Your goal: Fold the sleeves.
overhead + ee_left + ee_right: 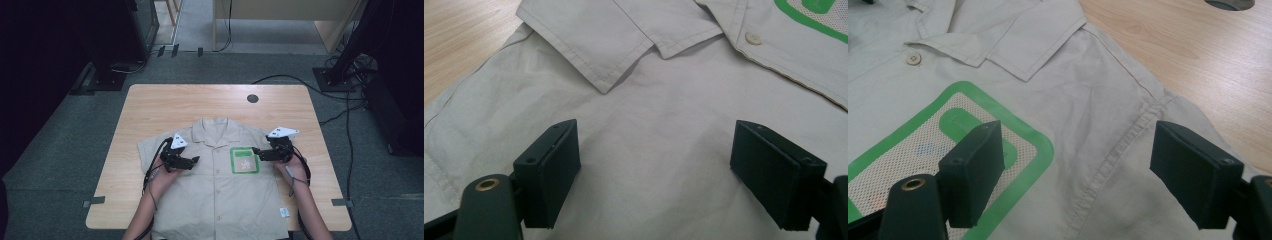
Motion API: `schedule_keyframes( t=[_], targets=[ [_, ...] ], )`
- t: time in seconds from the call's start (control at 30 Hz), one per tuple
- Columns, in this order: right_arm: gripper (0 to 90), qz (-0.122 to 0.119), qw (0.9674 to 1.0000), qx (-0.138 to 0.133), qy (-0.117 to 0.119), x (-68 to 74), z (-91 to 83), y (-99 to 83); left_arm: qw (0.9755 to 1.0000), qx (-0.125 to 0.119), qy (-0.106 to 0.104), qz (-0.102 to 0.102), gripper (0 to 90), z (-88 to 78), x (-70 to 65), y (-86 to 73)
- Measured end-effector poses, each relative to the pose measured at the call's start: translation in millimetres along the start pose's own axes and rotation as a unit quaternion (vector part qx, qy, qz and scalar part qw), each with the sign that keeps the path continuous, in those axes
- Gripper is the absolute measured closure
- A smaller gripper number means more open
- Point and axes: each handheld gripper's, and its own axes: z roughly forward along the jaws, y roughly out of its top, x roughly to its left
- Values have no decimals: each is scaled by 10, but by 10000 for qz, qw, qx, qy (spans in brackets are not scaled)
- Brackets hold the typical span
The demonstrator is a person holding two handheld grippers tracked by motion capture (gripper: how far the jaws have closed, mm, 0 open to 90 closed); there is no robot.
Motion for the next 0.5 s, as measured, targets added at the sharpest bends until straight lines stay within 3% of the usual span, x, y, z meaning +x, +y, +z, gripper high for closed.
schedule_keyframes(
  t=[0.5],
  targets=[
    [212,49,10000,-9,-46,-53,-9,-17,10000,0,0,0,201,0,0,0]
  ],
)
